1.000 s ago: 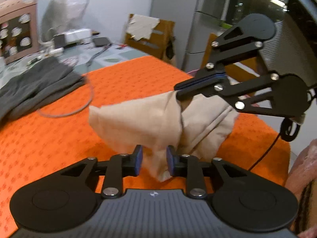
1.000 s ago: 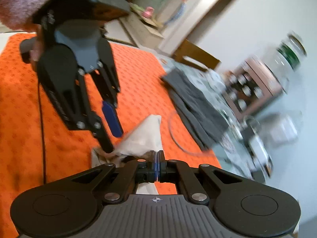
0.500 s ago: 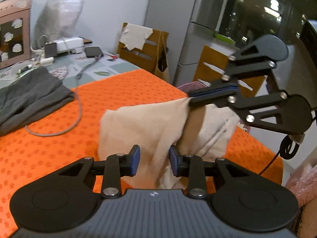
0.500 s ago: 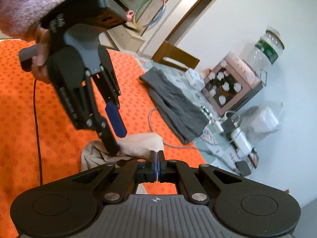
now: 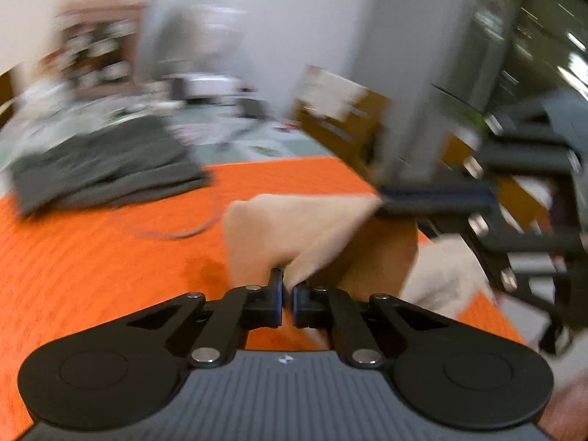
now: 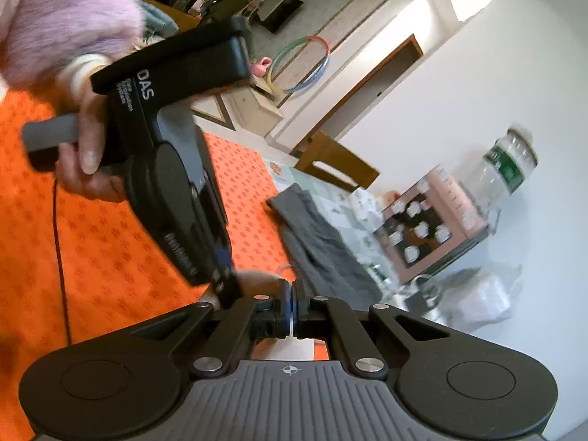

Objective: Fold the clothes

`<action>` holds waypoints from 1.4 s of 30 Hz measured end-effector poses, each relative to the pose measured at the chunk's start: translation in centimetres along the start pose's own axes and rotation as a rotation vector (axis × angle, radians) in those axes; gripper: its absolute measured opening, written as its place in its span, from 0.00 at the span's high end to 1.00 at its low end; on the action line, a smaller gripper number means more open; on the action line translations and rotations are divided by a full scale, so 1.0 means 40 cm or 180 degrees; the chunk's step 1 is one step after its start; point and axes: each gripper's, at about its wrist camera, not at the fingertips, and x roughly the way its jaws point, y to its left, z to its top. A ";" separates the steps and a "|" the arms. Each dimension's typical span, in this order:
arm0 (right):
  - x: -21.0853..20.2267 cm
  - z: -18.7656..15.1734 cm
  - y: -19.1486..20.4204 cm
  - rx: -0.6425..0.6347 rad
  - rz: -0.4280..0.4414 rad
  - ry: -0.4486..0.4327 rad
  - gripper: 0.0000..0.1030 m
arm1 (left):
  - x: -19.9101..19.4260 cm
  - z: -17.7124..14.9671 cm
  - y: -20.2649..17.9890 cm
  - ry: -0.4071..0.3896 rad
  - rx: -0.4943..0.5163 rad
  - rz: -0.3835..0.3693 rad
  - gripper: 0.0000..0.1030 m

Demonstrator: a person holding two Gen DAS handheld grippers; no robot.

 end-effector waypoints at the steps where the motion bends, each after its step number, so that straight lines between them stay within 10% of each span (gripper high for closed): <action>1: 0.003 0.001 -0.002 0.0092 0.0030 0.0020 0.97 | -0.007 -0.012 0.012 0.0034 -0.0184 0.0139 0.95; 7: 0.013 -0.040 -0.013 0.0719 0.0189 0.0367 0.95 | -0.012 -0.110 0.101 0.0441 -0.1390 0.0597 0.94; 11: 0.006 -0.098 -0.014 0.1127 0.0208 0.0714 0.95 | -0.032 -0.147 0.114 0.0533 -0.1604 0.0801 0.87; 18: -0.025 -0.200 -0.008 0.1748 0.0066 0.1128 0.89 | -0.057 -0.118 0.028 0.0251 -0.0510 0.1098 0.62; 22: -0.046 -0.244 -0.015 0.2060 -0.0058 0.1233 0.86 | -0.027 -0.123 -0.037 0.0152 0.0178 0.1221 0.70; 26: -0.079 -0.286 -0.034 0.2312 -0.0312 0.1349 0.86 | -0.013 -0.147 0.009 0.0347 -0.0136 0.1438 0.78; 31: -0.134 -0.372 -0.090 0.2957 -0.0848 0.1549 0.72 | -0.079 -0.173 0.089 0.0497 -0.0528 0.1107 0.63; 42: -0.203 -0.619 -0.155 0.4921 -0.1197 0.1634 0.62 | -0.150 -0.116 -0.023 0.0387 0.0102 0.0880 0.45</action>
